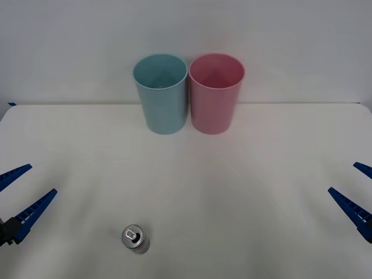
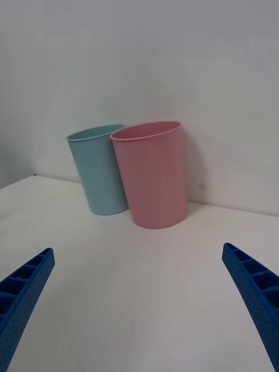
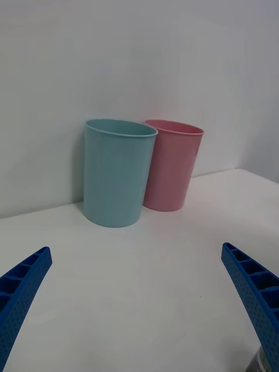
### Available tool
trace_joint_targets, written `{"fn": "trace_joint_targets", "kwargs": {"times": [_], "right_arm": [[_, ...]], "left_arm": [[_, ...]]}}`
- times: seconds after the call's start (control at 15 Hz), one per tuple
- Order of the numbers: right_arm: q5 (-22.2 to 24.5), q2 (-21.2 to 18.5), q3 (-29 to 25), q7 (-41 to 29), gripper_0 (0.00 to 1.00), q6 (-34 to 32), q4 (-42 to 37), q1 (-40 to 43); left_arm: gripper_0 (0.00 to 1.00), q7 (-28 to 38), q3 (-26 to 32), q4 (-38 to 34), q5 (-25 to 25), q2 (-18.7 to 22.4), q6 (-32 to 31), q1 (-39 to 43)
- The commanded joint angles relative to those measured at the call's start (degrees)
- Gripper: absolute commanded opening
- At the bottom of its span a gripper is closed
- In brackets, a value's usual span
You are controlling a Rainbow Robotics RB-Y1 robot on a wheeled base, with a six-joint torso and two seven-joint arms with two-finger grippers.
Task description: Grasp the object on the table and drop it into the matching bin: aluminum can to the light blue bin, PET bottle to the pink bin.
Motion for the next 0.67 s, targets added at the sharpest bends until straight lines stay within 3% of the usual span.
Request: {"fn": "trace_joint_targets", "kwargs": {"times": [0.07,0.13,0.67], "right_arm": [[0.0,0.0,0.0,0.0,1.00,0.0,0.0,0.0],[0.0,0.0,0.0,0.0,1.00,0.0,0.0,0.0],[0.0,0.0,0.0,0.0,1.00,0.0,0.0,0.0]], "left_arm": [[1.00,0.0,0.0,0.0,0.0,0.0,0.0,0.0],[1.00,0.0,0.1,0.4,0.7,-1.6,0.0,0.1],[1.00,-1.0,0.4,0.2,2.1,0.6,0.0,2.3]]}}
